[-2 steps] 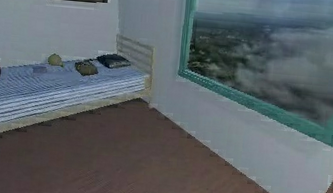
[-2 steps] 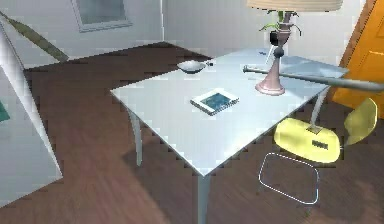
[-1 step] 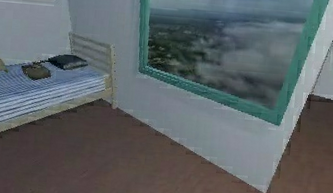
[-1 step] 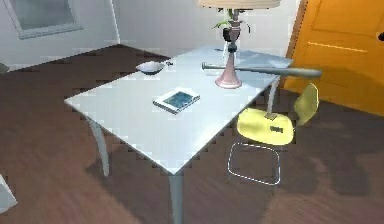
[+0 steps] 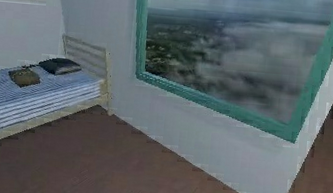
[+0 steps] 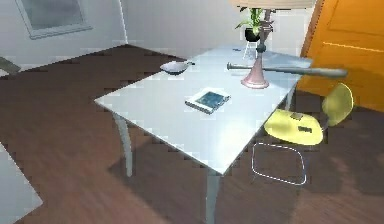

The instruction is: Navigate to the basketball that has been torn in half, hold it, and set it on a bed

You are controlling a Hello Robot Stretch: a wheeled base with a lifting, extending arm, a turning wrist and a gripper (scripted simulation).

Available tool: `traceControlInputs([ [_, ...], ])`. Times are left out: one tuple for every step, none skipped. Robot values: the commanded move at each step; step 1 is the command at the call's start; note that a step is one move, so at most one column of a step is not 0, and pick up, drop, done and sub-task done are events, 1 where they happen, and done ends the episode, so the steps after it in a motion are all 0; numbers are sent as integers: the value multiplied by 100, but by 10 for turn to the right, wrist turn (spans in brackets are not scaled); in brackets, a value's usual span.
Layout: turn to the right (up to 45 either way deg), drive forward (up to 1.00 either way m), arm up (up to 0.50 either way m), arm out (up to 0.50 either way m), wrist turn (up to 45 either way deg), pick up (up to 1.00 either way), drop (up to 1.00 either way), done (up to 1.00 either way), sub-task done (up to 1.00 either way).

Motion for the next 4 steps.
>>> traceControlInputs([
  [60, 0, 0, 0, 0, 0, 0, 0, 0],
  [0, 50, 0, 0, 0, 0, 0, 0, 0],
  [450, 0, 0, 0, 0, 0, 0, 0, 0],
  [450, 0, 0, 0, 0, 0, 0, 0, 0],
])
